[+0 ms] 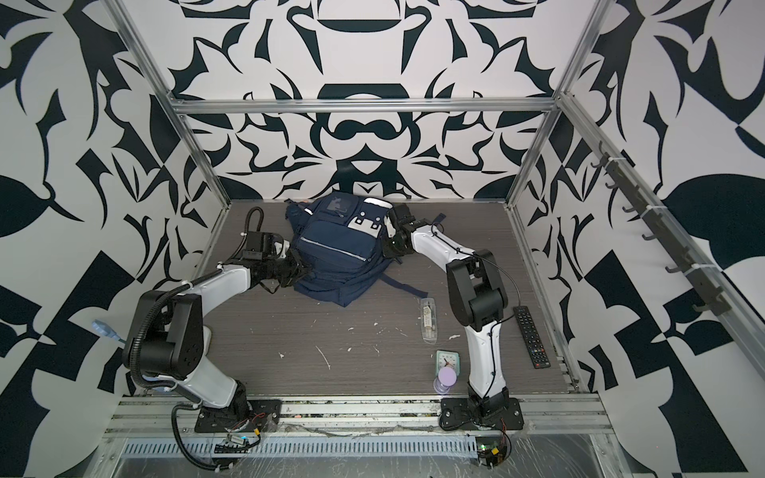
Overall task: Pack books, pencil case, and school supplies into a backpack
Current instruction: Zip the student bag at the top-center of the table.
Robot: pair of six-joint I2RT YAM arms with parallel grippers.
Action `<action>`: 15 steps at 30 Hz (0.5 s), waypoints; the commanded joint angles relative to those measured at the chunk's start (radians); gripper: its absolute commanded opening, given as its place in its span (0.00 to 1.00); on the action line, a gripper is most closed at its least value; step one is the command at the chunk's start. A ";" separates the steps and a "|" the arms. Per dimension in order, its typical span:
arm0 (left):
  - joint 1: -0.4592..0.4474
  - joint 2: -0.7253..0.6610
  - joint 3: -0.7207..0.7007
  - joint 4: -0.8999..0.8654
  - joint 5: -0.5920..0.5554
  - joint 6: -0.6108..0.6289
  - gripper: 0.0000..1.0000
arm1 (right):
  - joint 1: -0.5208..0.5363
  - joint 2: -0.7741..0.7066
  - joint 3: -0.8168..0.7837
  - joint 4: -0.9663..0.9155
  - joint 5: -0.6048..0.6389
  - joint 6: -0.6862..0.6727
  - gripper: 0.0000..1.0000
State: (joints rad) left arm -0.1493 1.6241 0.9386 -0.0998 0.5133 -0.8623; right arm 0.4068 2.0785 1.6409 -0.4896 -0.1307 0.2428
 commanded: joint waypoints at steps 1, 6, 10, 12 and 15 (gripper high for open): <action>0.023 -0.030 -0.027 -0.018 -0.033 0.013 0.01 | -0.031 -0.023 0.048 -0.001 0.089 0.035 0.06; 0.008 -0.023 -0.027 -0.006 -0.029 0.005 0.07 | -0.032 -0.070 -0.017 0.004 0.060 0.047 0.30; -0.005 -0.005 -0.020 0.007 -0.027 -0.005 0.11 | -0.026 -0.131 -0.079 0.014 0.049 0.052 0.38; -0.008 0.001 -0.017 0.011 -0.028 -0.006 0.12 | -0.020 -0.167 -0.108 0.020 0.051 0.051 0.39; -0.008 0.006 -0.016 0.011 -0.034 -0.001 0.14 | -0.015 -0.225 -0.154 0.035 0.044 0.054 0.39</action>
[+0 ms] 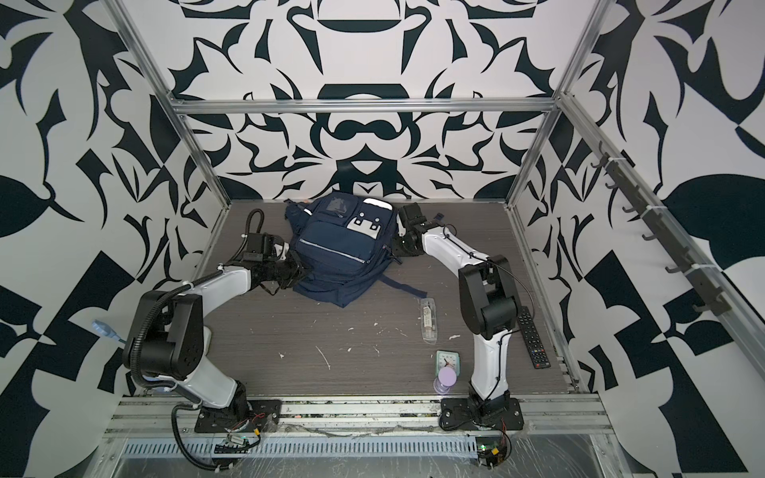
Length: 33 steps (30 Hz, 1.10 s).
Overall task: Pack books, pencil case, and school supplies into a backpack
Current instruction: Zip the student bag at the top-center of the table.
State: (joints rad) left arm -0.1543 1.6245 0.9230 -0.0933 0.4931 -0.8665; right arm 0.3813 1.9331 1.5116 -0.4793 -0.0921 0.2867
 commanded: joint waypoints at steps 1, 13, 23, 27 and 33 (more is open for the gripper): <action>-0.002 0.005 -0.001 0.004 -0.015 0.003 0.15 | 0.013 -0.097 -0.036 0.029 0.003 0.012 0.39; -0.004 0.016 -0.003 -0.005 -0.019 0.012 0.29 | 0.028 -0.239 -0.140 0.098 -0.063 0.032 0.43; -0.006 -0.058 0.023 -0.088 -0.105 0.068 0.53 | 0.031 -0.256 -0.191 0.211 -0.227 0.059 0.54; -0.005 -0.105 0.053 -0.140 -0.133 0.102 0.57 | 0.037 -0.228 -0.191 0.268 -0.310 0.088 0.56; -0.018 -0.126 0.075 -0.152 -0.135 0.119 0.60 | 0.057 -0.169 -0.158 0.304 -0.341 0.105 0.56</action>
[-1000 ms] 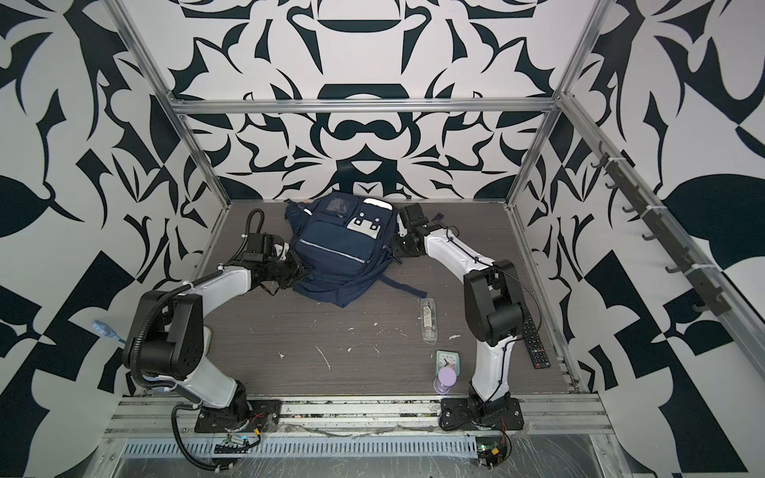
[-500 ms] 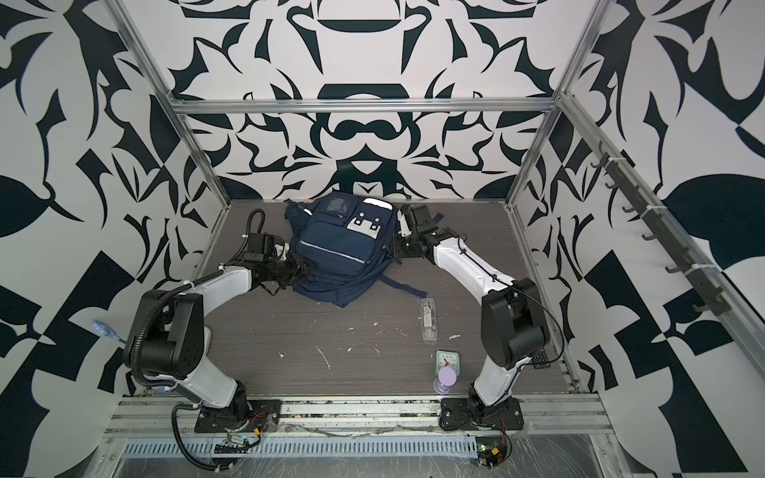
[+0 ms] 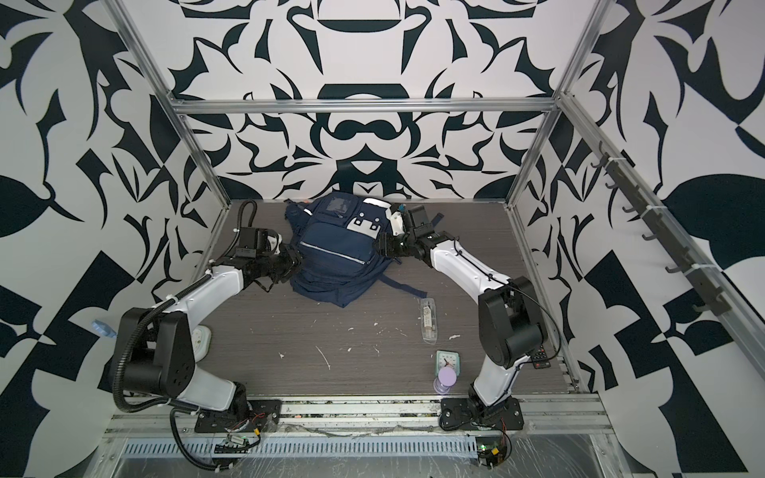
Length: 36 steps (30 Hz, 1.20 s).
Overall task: Pack books, pencil case, and school supplies into a backpack
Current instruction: Zip the student bag at the top-center of the table, then unzip the student bag at the top-center of the table.
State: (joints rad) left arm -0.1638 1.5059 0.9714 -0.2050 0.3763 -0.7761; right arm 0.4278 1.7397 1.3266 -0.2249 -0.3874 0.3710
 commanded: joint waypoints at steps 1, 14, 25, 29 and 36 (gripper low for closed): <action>-0.012 0.003 0.034 -0.040 -0.008 0.030 0.60 | 0.012 0.037 0.034 0.051 -0.050 0.022 0.56; -0.094 0.175 0.116 0.033 0.035 -0.013 0.62 | 0.026 0.195 0.126 0.087 -0.047 0.014 0.59; -0.094 0.240 0.119 0.048 0.010 -0.033 0.61 | 0.026 0.261 0.186 0.079 -0.034 -0.013 0.59; -0.094 0.265 0.133 0.055 0.009 -0.037 0.57 | 0.028 0.287 0.196 0.060 -0.059 -0.012 0.56; -0.085 0.297 0.178 0.052 -0.013 -0.035 0.55 | 0.034 0.240 0.091 0.066 -0.079 -0.033 0.51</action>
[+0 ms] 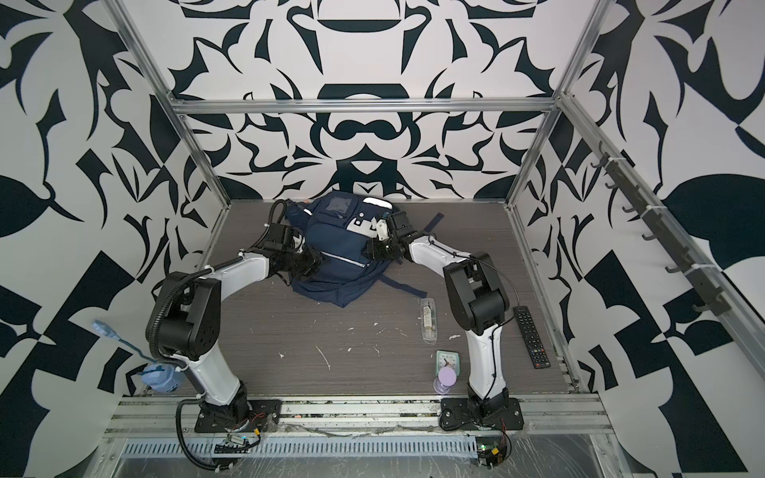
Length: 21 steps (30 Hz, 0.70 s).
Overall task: Pack books, pencil case, and school supplies into a backpack
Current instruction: Unzip the student bag at the top-center of the table.
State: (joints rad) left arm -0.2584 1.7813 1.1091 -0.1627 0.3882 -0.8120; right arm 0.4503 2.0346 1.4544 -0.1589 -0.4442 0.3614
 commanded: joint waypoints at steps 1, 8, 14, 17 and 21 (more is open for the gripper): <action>0.012 0.027 0.048 0.009 -0.025 -0.001 0.55 | 0.016 -0.063 -0.050 -0.003 -0.022 -0.030 0.50; 0.029 0.050 0.091 0.007 -0.029 -0.006 0.55 | 0.049 -0.130 -0.123 -0.037 0.000 -0.083 0.47; 0.043 0.058 0.091 0.011 -0.022 -0.004 0.55 | 0.067 -0.156 -0.154 -0.041 -0.017 -0.105 0.45; 0.049 0.061 0.092 0.013 -0.013 -0.008 0.55 | 0.077 -0.146 -0.143 -0.049 -0.024 -0.109 0.41; 0.050 0.053 0.088 0.017 -0.011 -0.009 0.55 | 0.094 -0.141 -0.132 -0.056 0.013 -0.127 0.39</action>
State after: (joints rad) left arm -0.2142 1.8271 1.1816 -0.1638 0.3706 -0.8154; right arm 0.5243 1.9121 1.3048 -0.1944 -0.4377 0.2619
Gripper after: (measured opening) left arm 0.553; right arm 0.395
